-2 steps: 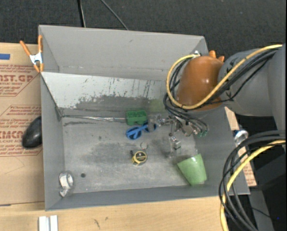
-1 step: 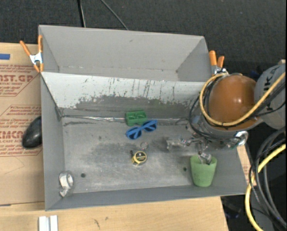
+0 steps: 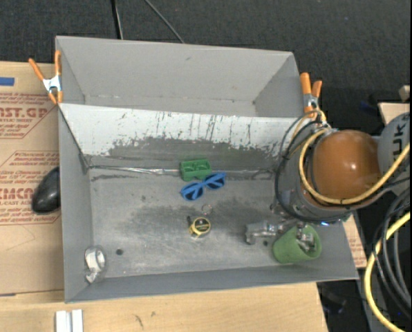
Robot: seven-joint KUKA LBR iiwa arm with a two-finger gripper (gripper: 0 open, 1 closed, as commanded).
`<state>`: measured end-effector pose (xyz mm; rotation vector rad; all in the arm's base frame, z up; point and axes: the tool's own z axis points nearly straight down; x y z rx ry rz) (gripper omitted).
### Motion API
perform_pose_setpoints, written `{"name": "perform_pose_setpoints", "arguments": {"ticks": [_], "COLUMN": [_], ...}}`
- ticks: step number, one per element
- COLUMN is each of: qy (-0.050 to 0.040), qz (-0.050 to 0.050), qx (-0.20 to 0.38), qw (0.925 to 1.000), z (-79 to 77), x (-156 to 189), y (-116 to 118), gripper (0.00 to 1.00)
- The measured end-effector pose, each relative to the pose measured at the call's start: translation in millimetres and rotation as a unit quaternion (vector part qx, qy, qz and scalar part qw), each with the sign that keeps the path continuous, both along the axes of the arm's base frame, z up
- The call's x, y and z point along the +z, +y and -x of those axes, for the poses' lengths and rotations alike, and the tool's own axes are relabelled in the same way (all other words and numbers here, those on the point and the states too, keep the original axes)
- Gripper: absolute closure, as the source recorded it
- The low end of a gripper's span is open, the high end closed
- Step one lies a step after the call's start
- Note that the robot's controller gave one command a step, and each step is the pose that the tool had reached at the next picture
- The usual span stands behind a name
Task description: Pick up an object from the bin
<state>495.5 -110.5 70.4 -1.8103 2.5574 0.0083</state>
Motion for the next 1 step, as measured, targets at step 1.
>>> {"name": "perform_pose_setpoints", "arguments": {"ticks": [1], "qy": [0.0020], "qz": [0.003], "qx": [-0.001], "qw": [1.0000], "z": [0.9], "x": [-0.9], "y": [-3.7], "gripper": [1.00]}}
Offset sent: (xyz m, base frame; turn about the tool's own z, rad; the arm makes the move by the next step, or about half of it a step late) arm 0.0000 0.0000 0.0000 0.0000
